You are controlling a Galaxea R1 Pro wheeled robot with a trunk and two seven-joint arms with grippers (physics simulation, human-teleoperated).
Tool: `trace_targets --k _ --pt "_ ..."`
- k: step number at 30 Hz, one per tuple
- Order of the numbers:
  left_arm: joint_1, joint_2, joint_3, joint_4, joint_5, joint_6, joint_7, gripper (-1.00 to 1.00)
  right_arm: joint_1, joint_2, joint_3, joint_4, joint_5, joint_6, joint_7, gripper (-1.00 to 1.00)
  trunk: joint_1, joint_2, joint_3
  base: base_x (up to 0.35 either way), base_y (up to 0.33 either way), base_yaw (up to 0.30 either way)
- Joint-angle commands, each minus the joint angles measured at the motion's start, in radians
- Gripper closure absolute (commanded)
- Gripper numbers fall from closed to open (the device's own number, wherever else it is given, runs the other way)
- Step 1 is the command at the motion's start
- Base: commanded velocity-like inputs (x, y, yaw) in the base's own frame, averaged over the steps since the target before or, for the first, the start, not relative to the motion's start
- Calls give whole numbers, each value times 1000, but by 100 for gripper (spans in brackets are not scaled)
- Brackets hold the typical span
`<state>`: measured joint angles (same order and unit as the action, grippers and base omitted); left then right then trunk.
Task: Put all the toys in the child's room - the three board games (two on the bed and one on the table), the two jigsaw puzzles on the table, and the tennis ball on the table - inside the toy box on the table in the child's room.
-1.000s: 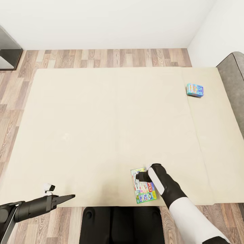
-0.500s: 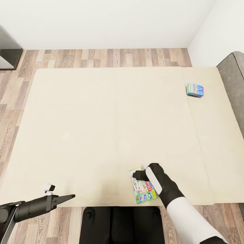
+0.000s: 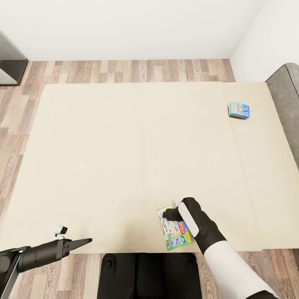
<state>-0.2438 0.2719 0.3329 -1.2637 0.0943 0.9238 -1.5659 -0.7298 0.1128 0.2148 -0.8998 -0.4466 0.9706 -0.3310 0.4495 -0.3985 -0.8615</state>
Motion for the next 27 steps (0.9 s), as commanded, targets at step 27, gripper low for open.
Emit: trace_targets --k 27 --pt "0 0 0 0 -1 11 -3 -100 -6 -3 -5 11 -18 10 -127 -100 1 -2 -1 0 0 0"
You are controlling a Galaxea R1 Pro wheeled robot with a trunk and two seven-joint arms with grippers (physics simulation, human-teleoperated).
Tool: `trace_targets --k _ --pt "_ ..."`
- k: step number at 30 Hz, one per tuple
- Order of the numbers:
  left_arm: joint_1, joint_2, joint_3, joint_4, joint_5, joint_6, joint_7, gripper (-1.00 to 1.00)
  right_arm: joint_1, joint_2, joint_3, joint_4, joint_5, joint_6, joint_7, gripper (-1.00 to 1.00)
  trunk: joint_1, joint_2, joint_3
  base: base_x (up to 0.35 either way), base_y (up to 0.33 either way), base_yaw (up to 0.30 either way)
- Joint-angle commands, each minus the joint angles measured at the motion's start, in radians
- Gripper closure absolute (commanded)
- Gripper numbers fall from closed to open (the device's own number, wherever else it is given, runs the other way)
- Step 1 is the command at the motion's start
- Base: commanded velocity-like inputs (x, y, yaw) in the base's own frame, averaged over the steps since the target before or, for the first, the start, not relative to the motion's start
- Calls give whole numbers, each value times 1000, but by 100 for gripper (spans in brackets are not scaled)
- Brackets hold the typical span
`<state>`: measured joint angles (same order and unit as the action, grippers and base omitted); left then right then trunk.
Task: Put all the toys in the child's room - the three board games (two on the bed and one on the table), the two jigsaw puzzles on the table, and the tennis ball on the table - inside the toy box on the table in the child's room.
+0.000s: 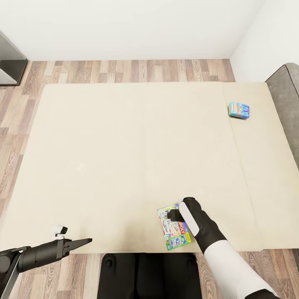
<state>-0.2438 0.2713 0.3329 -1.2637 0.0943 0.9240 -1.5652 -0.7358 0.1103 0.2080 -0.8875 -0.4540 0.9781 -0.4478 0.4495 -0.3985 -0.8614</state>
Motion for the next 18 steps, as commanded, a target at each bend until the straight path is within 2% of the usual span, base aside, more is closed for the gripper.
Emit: trace_targets --k 1,14,18 --pt "0 0 0 0 -1 11 -4 -100 0 0 1 0 -11 2 -13 -100 1 -2 -1 0 0 0" --pt "0 0 0 0 -1 11 -4 -100 -2 2 -2 31 -10 -11 -16 -100 1 -2 -1 0 0 0" --pt "0 0 0 0 -1 11 -4 -100 -2 3 -2 69 -9 -62 -10 -100 1 -2 -1 0 0 0"
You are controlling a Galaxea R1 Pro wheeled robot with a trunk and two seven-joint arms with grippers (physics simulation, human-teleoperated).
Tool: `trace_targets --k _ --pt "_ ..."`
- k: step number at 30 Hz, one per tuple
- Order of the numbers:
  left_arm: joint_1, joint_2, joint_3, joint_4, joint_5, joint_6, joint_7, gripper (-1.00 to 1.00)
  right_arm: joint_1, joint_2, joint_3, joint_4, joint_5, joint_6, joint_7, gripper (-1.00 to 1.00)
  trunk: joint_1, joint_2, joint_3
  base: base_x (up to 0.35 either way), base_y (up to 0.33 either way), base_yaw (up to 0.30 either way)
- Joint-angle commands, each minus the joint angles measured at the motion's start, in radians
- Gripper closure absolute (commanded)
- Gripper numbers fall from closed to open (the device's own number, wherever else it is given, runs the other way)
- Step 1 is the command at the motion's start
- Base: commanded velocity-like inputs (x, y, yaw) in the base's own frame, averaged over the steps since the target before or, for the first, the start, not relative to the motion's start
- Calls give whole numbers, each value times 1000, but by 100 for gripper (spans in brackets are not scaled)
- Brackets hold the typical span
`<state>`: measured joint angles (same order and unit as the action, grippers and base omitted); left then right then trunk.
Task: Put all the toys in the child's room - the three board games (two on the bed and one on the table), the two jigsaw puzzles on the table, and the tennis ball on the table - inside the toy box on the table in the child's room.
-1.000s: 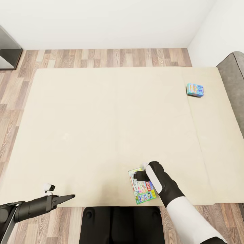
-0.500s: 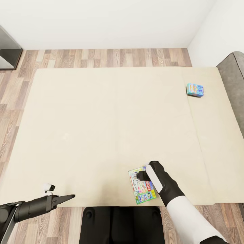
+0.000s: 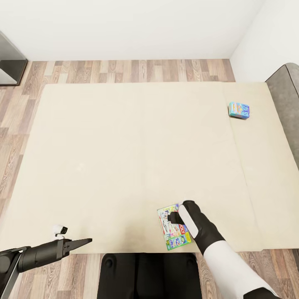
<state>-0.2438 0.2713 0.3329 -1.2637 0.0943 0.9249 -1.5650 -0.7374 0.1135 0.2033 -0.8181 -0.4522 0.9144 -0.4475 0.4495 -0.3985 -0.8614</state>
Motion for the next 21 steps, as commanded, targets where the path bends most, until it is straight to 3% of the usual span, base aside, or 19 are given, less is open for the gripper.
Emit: trace_targets --k 1,5,15,21 --pt "0 0 0 0 -1 10 -4 -100 -1 0 2 4 -10 -10 -9 -100 1 -2 -1 0 0 0" --pt "0 0 0 0 -1 11 -4 -100 -2 0 3 27 -9 -51 -5 -100 1 -2 -1 0 0 0" --pt "0 0 0 0 -1 10 -5 -100 -2 -2 12 37 -8 -67 -2 -100 1 -2 -1 0 0 0" --pt "0 0 0 0 -1 10 -5 -100 -2 -2 13 35 -7 -70 63 -100 1 -2 -1 0 0 0"
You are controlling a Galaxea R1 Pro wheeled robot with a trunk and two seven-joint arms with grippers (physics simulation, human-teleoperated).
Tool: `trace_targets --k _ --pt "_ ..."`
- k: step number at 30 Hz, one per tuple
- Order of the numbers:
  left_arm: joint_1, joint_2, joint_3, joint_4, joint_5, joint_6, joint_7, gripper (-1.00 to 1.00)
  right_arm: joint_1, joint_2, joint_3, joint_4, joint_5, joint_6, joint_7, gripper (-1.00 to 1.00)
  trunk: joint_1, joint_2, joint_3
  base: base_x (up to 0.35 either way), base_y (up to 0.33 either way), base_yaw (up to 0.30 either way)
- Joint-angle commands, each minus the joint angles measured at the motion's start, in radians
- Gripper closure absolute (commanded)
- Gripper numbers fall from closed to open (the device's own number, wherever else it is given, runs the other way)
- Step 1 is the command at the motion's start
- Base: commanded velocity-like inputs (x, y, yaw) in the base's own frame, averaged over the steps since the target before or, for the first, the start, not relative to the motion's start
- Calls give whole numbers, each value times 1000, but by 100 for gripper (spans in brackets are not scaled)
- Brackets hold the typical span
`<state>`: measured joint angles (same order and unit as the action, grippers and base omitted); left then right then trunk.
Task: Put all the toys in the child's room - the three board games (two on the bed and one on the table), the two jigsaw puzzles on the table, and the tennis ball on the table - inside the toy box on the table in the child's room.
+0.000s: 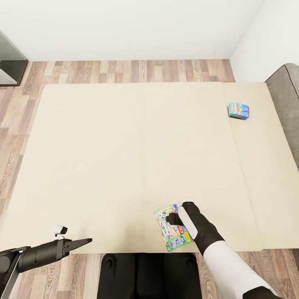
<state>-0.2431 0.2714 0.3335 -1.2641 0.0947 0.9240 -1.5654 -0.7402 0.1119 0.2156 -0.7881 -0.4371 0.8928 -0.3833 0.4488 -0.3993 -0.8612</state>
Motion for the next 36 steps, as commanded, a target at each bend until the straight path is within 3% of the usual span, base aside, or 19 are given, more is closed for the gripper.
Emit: trace_targets --k 1,36 --pt "-1 0 -1 0 -1 10 -4 -100 1 0 1 5 -21 -50 17 -100 1 -1 -1 0 0 0" --pt "-1 0 -1 0 -1 10 -5 -100 -14 0 11 11 -23 -49 74 -100 1 -1 -1 0 0 0"
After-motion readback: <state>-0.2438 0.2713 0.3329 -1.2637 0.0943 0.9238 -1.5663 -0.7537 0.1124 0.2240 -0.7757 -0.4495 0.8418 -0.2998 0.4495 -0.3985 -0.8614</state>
